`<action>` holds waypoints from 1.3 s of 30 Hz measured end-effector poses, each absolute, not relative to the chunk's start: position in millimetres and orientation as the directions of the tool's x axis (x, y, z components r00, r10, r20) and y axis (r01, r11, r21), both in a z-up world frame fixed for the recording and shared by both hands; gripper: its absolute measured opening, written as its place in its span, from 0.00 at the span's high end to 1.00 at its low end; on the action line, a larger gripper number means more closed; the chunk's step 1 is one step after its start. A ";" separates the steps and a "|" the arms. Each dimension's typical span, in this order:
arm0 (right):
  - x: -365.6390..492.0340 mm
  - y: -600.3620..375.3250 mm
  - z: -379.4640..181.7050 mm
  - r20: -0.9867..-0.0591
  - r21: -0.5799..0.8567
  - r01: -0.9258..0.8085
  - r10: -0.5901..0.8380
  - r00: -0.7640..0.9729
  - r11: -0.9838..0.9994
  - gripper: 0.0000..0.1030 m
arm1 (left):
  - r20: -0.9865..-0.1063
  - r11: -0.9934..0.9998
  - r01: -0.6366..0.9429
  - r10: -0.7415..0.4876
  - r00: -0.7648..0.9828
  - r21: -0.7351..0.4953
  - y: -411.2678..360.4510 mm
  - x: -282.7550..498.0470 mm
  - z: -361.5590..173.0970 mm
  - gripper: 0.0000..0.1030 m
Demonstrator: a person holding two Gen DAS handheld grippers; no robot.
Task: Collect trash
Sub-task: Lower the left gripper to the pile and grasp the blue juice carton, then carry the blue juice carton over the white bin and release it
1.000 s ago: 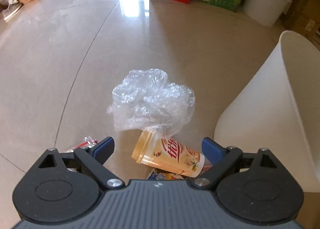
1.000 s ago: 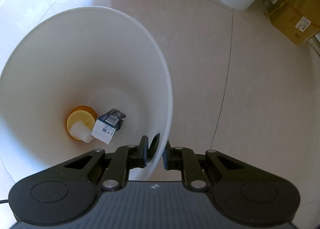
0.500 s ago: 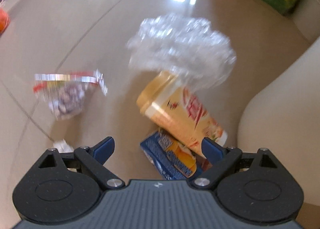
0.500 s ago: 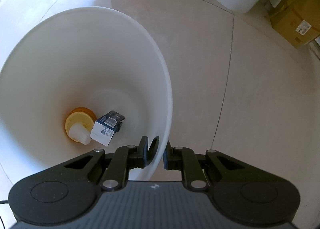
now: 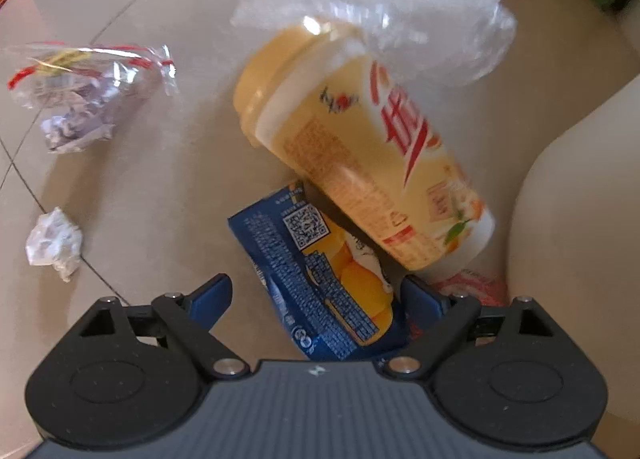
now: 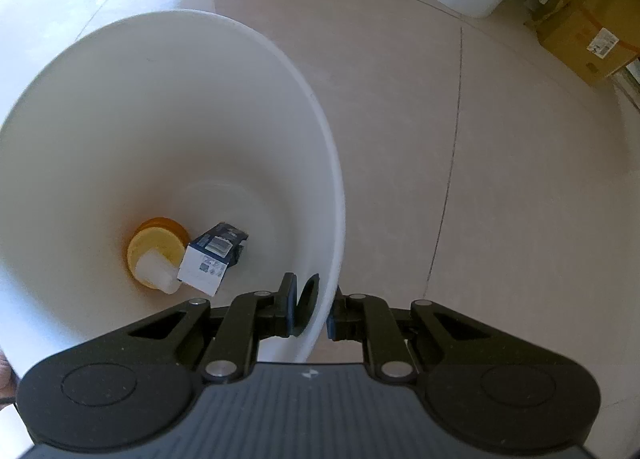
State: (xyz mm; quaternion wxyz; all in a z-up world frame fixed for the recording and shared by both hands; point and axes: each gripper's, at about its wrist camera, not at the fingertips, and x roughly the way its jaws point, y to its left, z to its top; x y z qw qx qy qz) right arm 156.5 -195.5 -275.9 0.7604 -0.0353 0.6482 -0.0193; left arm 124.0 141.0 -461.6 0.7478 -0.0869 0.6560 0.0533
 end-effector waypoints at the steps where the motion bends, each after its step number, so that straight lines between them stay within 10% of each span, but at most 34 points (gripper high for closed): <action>1: 156.6 -194.8 -276.3 -0.984 -0.082 -0.010 -0.079 0.159 0.997 0.84 | -0.992 0.979 -0.194 -0.039 0.120 -0.062 141.7 125.1 -465.3 0.11; 12: 157.2 -183.8 -276.9 -0.981 -0.118 -0.007 -0.116 0.153 0.993 0.83 | -0.983 0.975 -0.212 0.103 0.151 0.069 170.6 106.0 -465.4 0.12; 19: 154.3 -180.5 -277.6 -0.979 -0.126 -0.009 -0.123 0.163 0.992 0.82 | -0.977 0.942 -0.330 0.118 0.175 0.055 173.2 122.7 -461.3 0.36; 39: 154.5 -186.5 -274.0 -0.982 -0.106 -0.018 -0.101 0.161 0.994 0.83 | -0.981 0.976 -0.197 0.120 0.153 0.088 175.2 127.6 -378.1 0.39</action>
